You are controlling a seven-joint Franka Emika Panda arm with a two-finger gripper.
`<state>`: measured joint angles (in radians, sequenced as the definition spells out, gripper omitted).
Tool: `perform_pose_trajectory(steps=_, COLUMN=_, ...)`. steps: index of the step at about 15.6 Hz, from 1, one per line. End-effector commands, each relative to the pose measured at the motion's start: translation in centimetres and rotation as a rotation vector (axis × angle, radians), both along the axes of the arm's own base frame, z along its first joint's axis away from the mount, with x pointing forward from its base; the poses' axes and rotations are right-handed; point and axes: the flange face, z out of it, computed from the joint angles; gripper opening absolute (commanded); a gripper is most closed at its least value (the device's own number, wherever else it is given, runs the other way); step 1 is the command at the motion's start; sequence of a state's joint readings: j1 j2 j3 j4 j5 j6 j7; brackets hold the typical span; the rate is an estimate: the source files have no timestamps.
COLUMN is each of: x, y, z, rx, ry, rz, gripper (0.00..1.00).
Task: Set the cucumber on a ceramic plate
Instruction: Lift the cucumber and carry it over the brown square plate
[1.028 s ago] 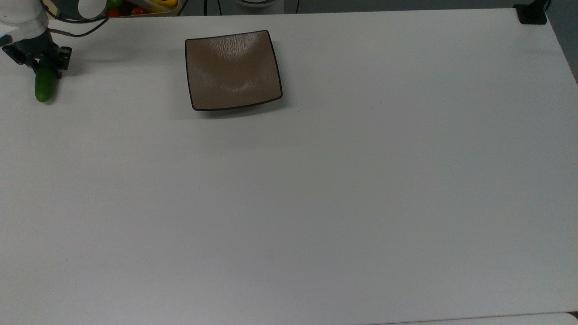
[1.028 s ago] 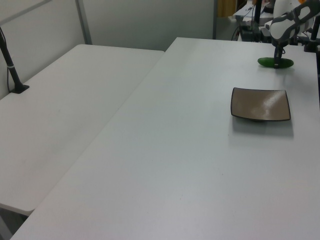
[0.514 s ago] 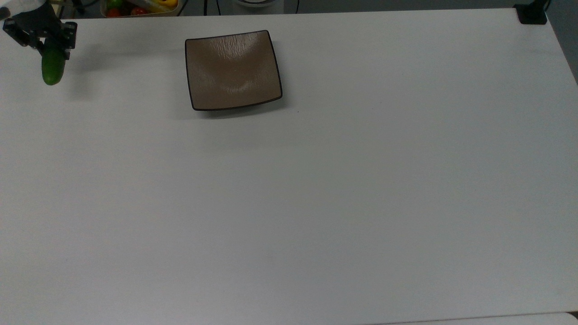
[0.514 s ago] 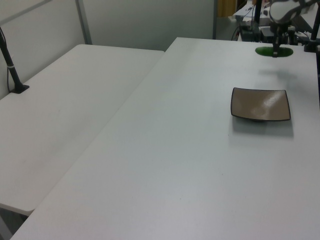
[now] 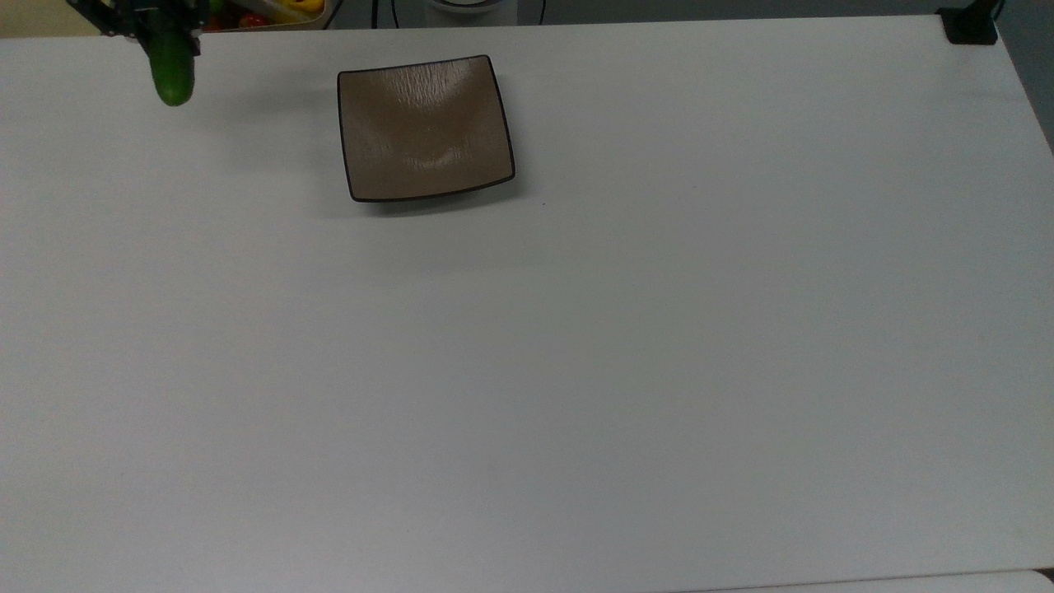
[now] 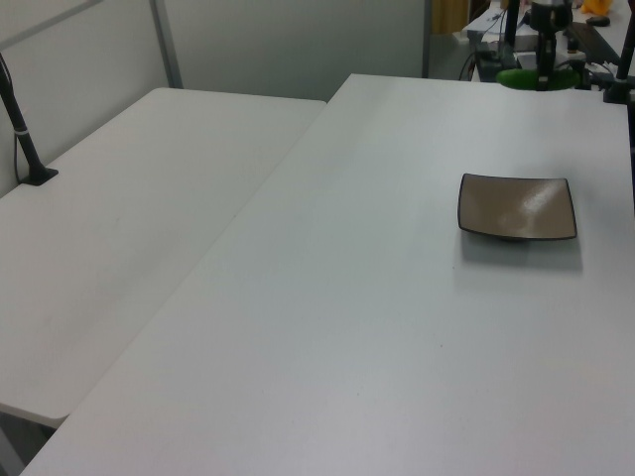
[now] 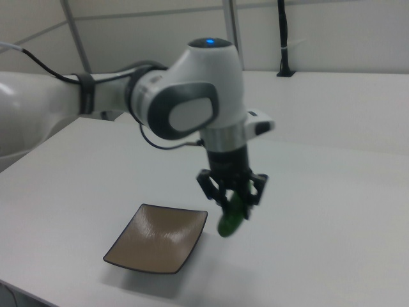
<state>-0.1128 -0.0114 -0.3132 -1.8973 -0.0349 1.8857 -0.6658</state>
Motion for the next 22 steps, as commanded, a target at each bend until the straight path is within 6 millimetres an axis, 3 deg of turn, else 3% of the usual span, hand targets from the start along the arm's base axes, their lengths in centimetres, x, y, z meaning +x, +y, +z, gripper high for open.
perform_pose_trajectory(steps=1, x=0.4, y=6.7, z=0.3, rx=0.041, ry=0.061, rz=0.007, gripper=0.10)
perform_pose_trajectory(steps=3, x=0.8, y=10.3, z=1.1, rx=0.040, ry=0.077, rz=0.020, gripper=0.11)
perform_pose_trajectory(steps=8, x=0.9, y=16.8, z=-0.4, rx=0.046, ry=0.158, rz=0.022, gripper=0.13)
perform_pose_trajectory(steps=13, x=-0.3, y=20.4, z=-4.8, rx=0.044, ry=0.247, rz=0.066, gripper=0.14)
perform_pose_trajectory(steps=17, x=-1.1, y=21.7, z=-8.6, rx=0.043, ry=0.275, rz=0.088, gripper=0.14)
perform_pose_trajectory(steps=22, x=-0.8, y=23.1, z=-12.8, rx=0.033, ry=0.256, rz=0.085, gripper=0.16)
